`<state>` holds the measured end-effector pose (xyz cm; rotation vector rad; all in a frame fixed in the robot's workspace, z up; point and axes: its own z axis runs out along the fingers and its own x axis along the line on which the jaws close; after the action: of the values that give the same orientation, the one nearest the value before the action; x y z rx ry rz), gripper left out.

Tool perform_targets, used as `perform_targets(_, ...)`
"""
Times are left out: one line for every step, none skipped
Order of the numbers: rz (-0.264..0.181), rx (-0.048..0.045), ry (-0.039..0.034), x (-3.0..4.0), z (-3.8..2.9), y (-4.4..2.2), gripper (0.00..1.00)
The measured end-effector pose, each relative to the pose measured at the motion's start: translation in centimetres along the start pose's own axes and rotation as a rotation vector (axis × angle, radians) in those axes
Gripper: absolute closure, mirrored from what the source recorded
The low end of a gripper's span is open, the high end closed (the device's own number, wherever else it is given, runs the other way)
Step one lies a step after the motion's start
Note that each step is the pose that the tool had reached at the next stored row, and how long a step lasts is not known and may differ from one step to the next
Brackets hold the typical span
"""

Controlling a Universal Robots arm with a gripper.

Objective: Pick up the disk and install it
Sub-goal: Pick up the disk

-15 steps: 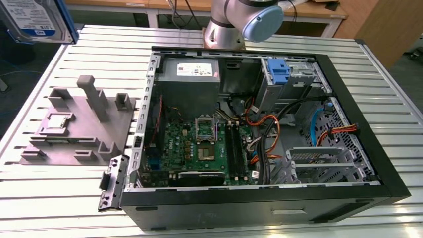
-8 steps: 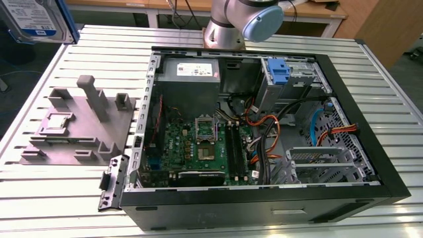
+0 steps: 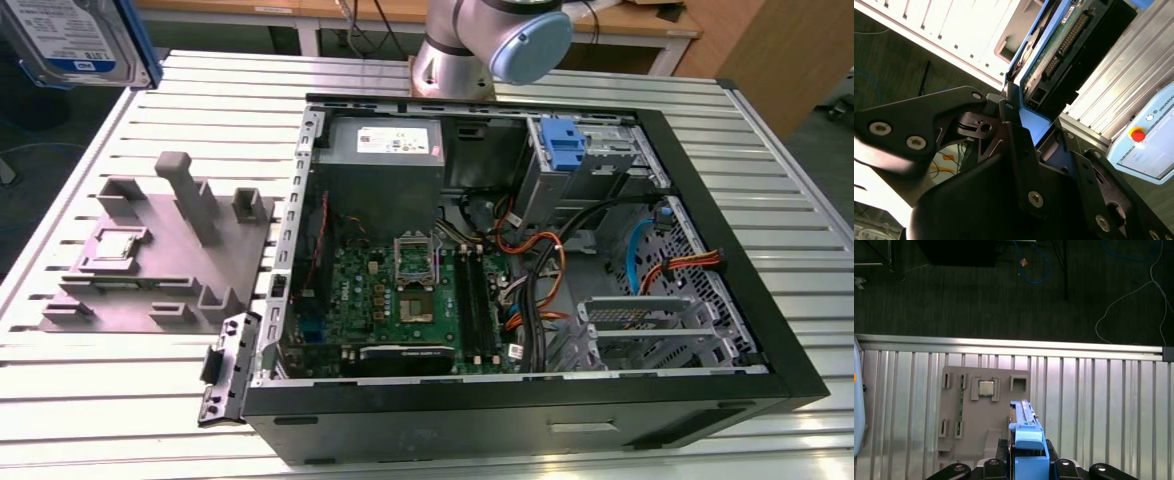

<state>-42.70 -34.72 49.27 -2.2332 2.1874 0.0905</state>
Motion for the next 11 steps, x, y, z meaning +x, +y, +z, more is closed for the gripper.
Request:
perform_targets(0.0, 0.0, 0.0, 0.0, 0.0, -0.02, 0.63)
perform_targets(0.0, -0.0001, 0.0, 0.0, 0.0, -0.04, 0.63)
perform_targets(0.0, 0.0, 0.0, 0.0, 0.0, -0.06, 0.63)
perform_targets(0.0, 0.0, 0.0, 0.0, 0.0, -0.09, 0.63)
perform_targets(0.0, 0.0, 0.0, 0.0, 0.0, -0.11, 0.63)
perform_targets(0.0, 0.0, 0.0, 0.0, 0.0, -0.13, 0.63)
perform_targets(0.0, 0.0, 0.0, 0.0, 0.0, -0.15, 0.63)
perform_targets(0.0, -0.0001, 0.0, 0.0, -0.01, -0.17, 0.63)
perform_targets(0.0, 0.0, 0.0, 0.0, -0.01, -0.19, 0.63)
perform_targets(0.0, 0.0, 0.0, 0.0, -0.01, -0.21, 0.63)
perform_targets(0.0, -0.0001, 0.0, 0.0, -0.01, -0.23, 0.63)
